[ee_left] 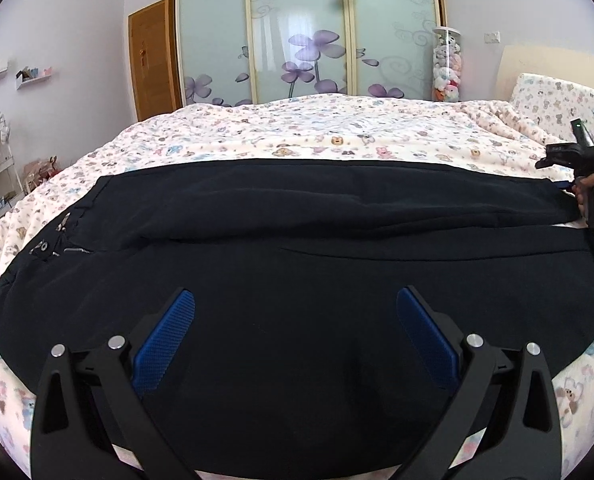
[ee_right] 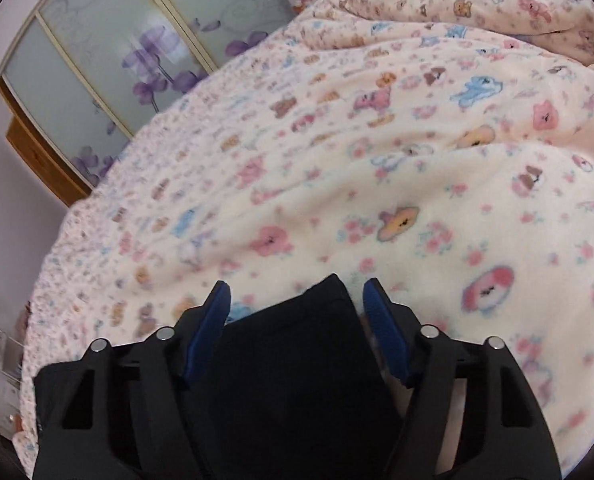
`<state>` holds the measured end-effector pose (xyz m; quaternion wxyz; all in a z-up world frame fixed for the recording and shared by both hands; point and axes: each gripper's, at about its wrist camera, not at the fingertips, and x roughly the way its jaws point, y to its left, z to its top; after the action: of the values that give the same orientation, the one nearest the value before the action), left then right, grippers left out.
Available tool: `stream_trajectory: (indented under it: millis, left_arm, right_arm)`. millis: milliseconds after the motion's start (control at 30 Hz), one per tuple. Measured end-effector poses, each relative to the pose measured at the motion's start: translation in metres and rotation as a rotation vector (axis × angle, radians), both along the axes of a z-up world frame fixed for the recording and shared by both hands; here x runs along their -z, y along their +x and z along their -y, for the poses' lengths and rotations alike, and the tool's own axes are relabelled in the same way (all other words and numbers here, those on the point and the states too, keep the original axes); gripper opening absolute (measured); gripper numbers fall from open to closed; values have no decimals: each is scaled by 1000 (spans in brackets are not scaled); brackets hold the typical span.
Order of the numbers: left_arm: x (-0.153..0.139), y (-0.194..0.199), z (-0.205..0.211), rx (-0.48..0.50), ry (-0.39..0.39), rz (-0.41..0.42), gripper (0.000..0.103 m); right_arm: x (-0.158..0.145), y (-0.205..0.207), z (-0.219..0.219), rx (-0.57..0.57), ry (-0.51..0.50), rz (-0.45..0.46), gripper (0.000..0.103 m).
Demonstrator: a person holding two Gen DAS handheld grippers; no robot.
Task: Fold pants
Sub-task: 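Grasp the black trousers' leg hem with the right tool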
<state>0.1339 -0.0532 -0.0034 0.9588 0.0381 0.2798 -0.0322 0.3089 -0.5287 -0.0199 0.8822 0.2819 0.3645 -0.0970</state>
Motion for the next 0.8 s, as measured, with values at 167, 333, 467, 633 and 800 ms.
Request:
stream_trajectory:
  millis: [167,333,467,633,800]
  left_arm:
    - [-1,-1,5,11,18,0,101]
    - [-1,0,5,11,12,-2,101]
    - [-3,0,-1,3,-16,8,101]
    - [-8,-1,-14,-17,-83,37,101]
    - [-14,-6,-27,-50,-154,84,101]
  right_arm:
    - [12,3,0,7,-42,-36,50]
    - [10,-7,-1,19,-69,-23,17]
    - [-15,-34,-6,-8,-44,104,11]
    - [-54,-92,-24,-88,-8,266,10]
    - [-65,-173,-45,-176,-8,327,9]
